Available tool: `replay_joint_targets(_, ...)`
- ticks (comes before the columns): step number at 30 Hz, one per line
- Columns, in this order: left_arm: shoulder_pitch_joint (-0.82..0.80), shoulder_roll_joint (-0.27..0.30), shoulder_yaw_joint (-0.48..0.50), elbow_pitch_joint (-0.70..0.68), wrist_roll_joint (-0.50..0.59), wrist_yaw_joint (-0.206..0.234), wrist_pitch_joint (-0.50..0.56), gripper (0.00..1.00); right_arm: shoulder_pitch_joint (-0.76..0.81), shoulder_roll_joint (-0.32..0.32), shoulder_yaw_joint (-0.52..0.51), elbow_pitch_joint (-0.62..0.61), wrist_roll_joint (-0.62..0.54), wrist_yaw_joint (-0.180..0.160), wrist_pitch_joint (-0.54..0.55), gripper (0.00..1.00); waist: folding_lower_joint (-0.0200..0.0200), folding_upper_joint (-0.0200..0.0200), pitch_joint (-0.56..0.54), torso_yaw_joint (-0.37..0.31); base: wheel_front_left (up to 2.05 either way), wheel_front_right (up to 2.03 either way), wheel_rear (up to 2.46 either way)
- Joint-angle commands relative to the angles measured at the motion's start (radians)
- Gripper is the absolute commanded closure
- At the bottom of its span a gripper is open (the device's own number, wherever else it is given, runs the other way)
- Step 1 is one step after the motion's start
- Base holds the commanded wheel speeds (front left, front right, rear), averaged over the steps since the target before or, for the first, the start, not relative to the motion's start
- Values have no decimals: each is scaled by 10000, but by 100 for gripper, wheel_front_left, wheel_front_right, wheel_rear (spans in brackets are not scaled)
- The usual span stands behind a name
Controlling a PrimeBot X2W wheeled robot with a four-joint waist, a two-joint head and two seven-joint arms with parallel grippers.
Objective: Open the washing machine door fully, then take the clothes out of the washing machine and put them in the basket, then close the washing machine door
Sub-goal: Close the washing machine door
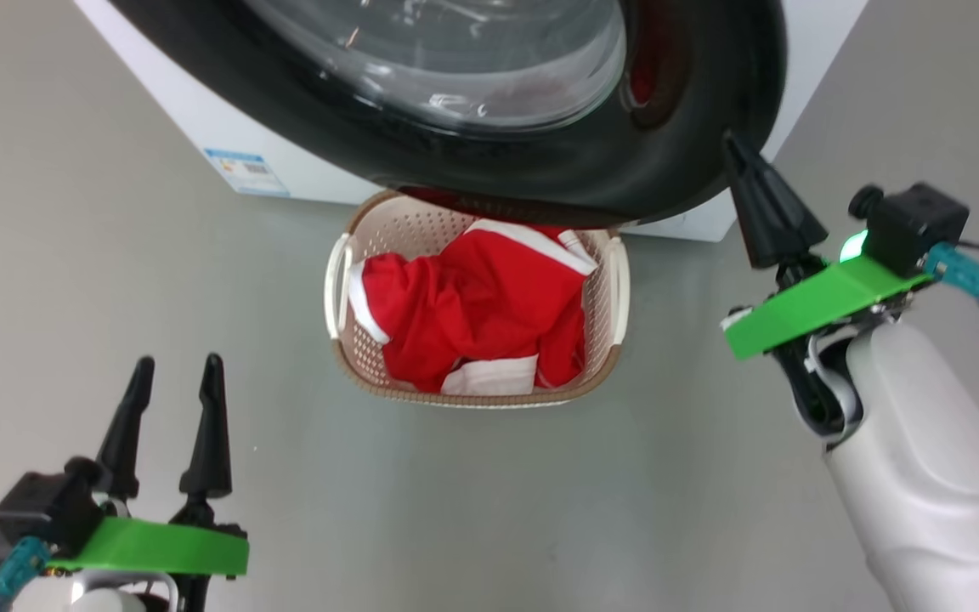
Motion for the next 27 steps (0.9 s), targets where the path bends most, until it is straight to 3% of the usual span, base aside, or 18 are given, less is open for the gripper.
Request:
replay_joint_targets(1,-315,202,274,-258,-87,-31,-122,0,-255,119,158,-152,12,16,-72,100,0,0,218,174,0,0,0)
replay_joint_targets(27,-1314,121,-458,-725,-318,-31,-122,0,-3028,-19,-1292,203,-111,16,-72,100,0,0,1846,877,0,0,0)
